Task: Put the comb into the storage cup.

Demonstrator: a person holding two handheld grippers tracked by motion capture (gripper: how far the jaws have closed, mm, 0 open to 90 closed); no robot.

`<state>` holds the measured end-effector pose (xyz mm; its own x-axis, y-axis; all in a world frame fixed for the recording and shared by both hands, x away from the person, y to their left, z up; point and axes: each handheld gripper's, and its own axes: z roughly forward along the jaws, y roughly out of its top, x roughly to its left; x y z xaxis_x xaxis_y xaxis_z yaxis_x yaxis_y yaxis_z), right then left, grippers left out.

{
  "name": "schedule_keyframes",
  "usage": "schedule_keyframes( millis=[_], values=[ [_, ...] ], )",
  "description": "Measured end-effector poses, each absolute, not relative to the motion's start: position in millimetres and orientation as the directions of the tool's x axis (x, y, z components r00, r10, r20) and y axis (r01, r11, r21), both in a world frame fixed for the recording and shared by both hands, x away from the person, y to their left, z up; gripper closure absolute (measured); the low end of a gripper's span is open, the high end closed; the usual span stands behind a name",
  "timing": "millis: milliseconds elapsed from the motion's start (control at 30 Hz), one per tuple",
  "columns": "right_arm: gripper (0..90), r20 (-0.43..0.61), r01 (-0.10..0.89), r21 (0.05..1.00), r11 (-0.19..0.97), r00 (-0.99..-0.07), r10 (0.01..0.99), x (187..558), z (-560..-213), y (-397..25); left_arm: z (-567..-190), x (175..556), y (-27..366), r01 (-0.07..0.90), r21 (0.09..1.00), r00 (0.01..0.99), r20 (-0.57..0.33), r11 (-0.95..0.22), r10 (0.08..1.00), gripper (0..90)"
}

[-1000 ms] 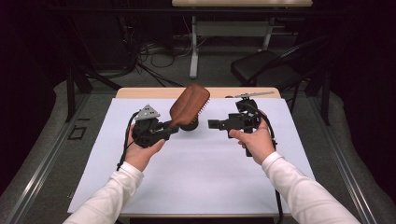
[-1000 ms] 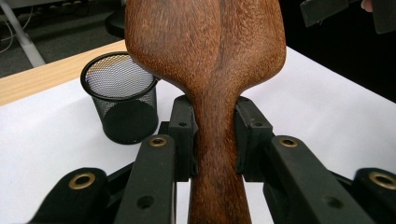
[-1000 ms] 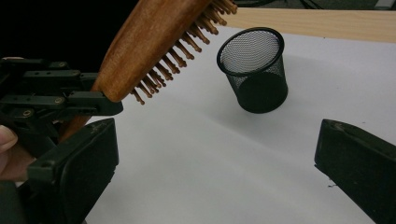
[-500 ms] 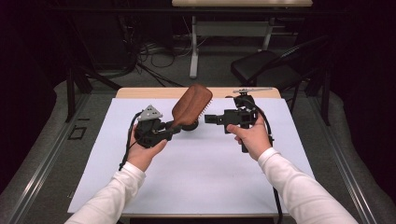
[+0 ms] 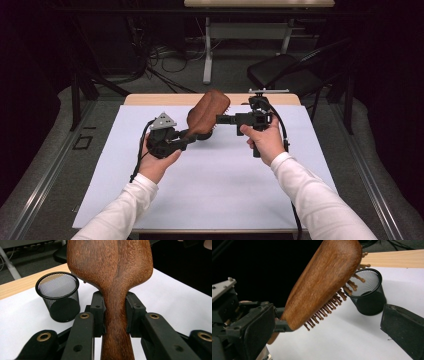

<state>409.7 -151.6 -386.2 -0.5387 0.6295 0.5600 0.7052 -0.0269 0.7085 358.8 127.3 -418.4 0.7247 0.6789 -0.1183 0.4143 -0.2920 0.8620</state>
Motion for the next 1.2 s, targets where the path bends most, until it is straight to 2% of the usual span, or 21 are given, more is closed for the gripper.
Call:
schedule_keyframes(
  millis=[1200],
  values=[
    [0.0, 0.637, 0.75, 0.656, -0.087, -0.488, 0.596, 431, -395, -143, -421, 356, 118, 0.394, 0.871, 0.744, -0.115, -0.292, 0.659, 71.9]
  ],
)
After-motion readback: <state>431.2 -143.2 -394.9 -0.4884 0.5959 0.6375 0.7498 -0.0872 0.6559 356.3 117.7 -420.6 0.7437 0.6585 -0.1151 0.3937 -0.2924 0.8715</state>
